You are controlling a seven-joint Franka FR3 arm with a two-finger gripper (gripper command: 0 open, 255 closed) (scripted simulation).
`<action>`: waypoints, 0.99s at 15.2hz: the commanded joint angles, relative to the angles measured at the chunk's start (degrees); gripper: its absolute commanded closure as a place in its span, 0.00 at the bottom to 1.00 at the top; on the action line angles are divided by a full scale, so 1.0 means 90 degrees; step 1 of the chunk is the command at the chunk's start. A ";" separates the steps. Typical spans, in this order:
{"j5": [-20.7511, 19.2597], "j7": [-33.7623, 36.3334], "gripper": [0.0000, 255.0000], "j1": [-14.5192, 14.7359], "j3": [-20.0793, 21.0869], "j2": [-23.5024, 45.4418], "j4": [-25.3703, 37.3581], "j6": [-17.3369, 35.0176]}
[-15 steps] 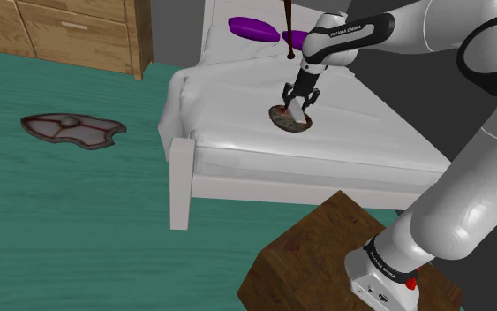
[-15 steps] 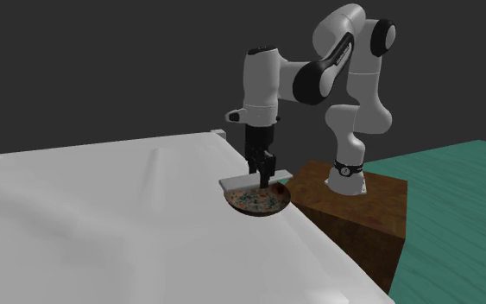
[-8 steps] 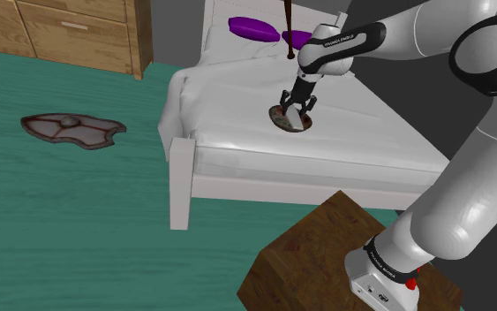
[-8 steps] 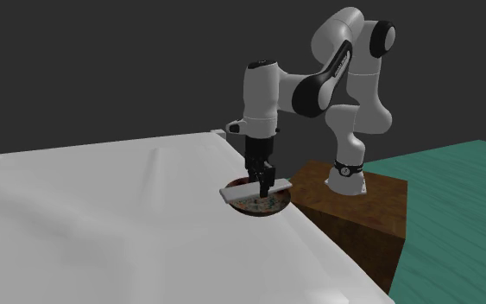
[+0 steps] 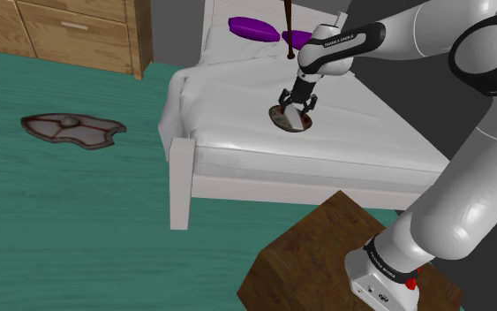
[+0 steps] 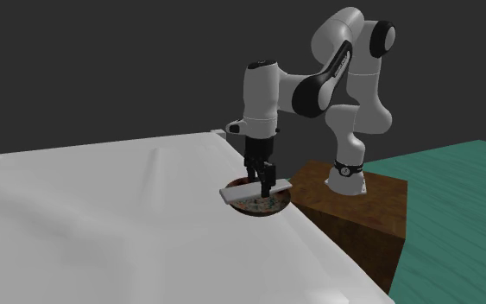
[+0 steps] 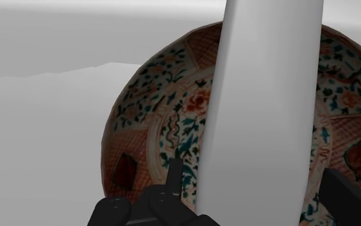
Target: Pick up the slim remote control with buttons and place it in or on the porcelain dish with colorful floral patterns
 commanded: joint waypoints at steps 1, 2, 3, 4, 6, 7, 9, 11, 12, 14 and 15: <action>0.0000 0.0000 0.00 0.0000 0.0000 0.0000 0.0000 0.0000; 0.0000 0.0000 0.00 0.0000 0.0000 0.0000 0.0000 0.0000; 0.0000 0.0001 0.00 0.0001 0.0000 -0.0001 0.0000 0.0000; -0.0038 0.0027 0.00 0.0008 -0.0007 -0.0099 0.0100 -0.0194; -0.0103 0.0071 0.00 0.0019 -0.0018 -0.0273 0.0327 -0.0588; -0.0125 0.0086 0.00 0.0022 -0.0021 -0.0333 0.0426 -0.0744; -0.0126 0.0086 0.00 0.0022 -0.0020 -0.0334 0.0425 -0.0744; -0.0125 0.0086 0.00 0.0022 -0.0020 -0.0333 0.0426 -0.0744; -0.0125 0.0086 0.00 0.0022 -0.0020 -0.0333 0.0426 -0.0744; -0.0125 0.0086 0.00 0.0022 -0.0020 -0.0333 0.0426 -0.0744; -0.0125 0.0086 0.00 0.0022 -0.0020 -0.0333 0.0426 -0.0744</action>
